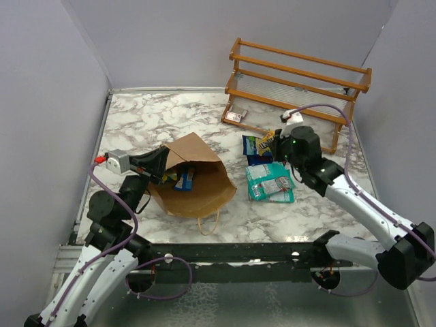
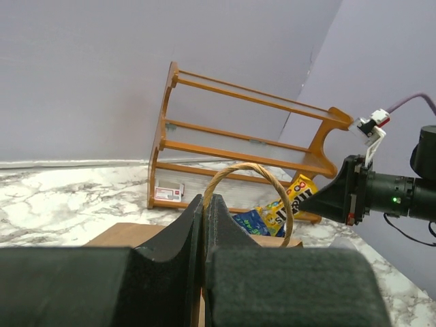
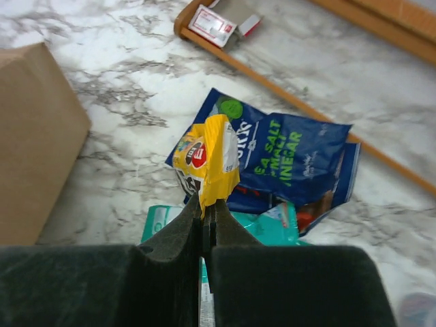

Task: Take the snacks out of the paper bag
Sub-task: Place the snack at the center of the board.

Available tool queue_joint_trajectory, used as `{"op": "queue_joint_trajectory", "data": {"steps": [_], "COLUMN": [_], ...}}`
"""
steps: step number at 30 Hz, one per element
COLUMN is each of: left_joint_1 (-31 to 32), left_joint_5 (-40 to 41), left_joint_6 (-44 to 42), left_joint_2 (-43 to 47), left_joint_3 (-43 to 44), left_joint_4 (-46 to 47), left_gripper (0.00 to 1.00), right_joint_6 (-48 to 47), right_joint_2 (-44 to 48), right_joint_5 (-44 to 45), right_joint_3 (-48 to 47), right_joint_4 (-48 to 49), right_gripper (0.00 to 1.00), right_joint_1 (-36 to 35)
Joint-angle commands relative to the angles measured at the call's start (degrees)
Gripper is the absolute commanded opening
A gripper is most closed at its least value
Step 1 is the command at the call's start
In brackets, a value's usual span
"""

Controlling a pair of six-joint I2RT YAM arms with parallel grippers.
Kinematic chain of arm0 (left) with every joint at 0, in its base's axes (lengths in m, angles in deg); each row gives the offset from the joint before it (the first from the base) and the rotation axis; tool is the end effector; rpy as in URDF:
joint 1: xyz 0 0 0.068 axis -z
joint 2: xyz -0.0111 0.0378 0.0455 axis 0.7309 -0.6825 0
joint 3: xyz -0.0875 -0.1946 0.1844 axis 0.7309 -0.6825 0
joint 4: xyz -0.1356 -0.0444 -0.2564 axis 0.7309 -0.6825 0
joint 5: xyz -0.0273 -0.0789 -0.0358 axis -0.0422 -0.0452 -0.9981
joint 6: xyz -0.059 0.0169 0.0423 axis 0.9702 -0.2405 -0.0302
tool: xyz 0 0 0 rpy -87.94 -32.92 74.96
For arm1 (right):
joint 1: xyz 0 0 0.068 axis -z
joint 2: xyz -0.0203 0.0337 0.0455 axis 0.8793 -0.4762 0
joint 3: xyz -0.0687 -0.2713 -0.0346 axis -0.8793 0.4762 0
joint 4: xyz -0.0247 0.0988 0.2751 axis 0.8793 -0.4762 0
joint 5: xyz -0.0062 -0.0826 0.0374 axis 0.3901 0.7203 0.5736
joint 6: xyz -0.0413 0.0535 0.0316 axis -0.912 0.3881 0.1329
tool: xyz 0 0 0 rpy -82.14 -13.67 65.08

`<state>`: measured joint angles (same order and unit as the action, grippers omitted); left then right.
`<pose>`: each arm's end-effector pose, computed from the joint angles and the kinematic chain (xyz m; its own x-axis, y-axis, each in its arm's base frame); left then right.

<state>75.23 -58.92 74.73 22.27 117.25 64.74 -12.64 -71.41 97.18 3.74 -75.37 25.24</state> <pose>0.1353 -0.0704 0.3697 0.1332 -0.4739 -0.8704 0.5273 0.7775 -0.3427 0.2577 0.1673 0.2997 -0.3989 -0.1087 -0.9105 -0.3030 0.9528 0.0190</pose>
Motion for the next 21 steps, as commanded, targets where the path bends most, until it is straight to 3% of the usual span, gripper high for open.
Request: {"op": "queue_joint_trajectory", "data": {"steps": [1, 3, 6, 10, 13, 18, 21], "left_joint_1": [0.20, 0.20, 0.20, 0.20, 0.19, 0.20, 0.20], "left_joint_5": [1.04, 0.72, 0.46, 0.22, 0.01, -1.72, -5.79], "left_joint_6": [-0.60, -0.90, -0.90, -0.88, -1.00, -0.49, -1.02], "left_joint_2": [0.64, 0.48, 0.28, 0.19, 0.18, -0.73, -2.06], "left_joint_3": [1.14, 1.29, 1.30, 1.24, 1.43, 1.45, 1.98], "left_joint_4": [0.92, 0.88, 0.80, 1.07, 0.96, 1.76, 2.71], "left_gripper": [0.00, 0.00, 0.00, 0.00, 0.00, 0.00, 0.00], "right_joint_6": [15.04, 18.39, 22.69, 27.68, 30.37, 33.24, 33.25], "right_joint_2": [3.22, 5.00, 7.16, 8.32, 8.18, 8.21, 5.86], "right_joint_5": [-24.48, -25.55, -19.85, -25.44, -26.05, -19.88, -18.37], "right_joint_3": [4.04, 6.21, 8.02, 13.22, 16.79, 23.98, 26.81], "right_joint_4": [-0.38, -0.94, -4.29, -2.38, 0.73, 7.95, 11.42], "right_gripper": [0.02, 0.02, 0.02, 0.02, 0.02, 0.02, 0.16], "right_joint_1": [12.90, 17.57, 23.62, 31.71, 32.91, 33.89, 34.16]}}
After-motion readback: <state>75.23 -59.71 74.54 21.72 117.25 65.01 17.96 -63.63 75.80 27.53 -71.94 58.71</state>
